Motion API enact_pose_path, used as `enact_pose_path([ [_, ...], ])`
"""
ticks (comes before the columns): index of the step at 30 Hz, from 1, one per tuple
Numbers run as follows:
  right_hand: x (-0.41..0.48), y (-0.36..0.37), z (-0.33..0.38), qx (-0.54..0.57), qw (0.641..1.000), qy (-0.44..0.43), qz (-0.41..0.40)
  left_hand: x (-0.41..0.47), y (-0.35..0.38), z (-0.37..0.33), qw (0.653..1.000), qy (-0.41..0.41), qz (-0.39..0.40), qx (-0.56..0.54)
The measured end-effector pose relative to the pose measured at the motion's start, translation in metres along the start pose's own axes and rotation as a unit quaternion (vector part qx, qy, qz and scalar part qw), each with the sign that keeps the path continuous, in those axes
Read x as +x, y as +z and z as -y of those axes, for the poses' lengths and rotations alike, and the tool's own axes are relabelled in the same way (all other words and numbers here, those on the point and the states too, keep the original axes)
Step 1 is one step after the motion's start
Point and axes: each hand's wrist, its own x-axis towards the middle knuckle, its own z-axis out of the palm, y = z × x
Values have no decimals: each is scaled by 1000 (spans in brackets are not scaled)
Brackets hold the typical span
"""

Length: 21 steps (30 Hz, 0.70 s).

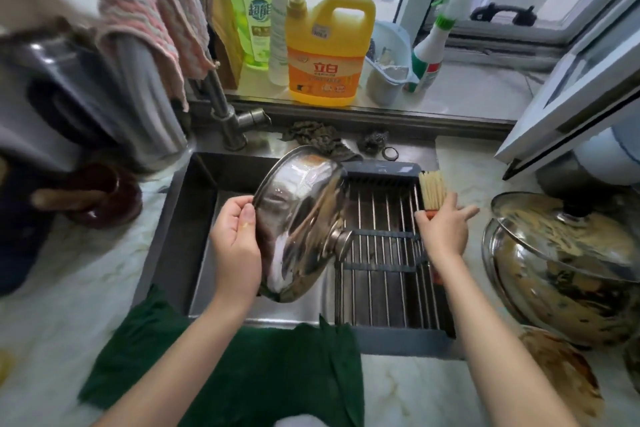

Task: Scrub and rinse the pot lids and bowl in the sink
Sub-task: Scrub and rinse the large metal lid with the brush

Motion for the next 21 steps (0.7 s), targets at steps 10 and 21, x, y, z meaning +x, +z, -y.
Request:
enact_pose_path([
  [10, -51, 4, 116, 469, 843, -81, 252, 9, -58, 49, 966, -215, -139, -38],
  [21, -11, 78, 272, 329, 880, -203, 275, 44, -89, 120, 866, -398, -232, -194],
])
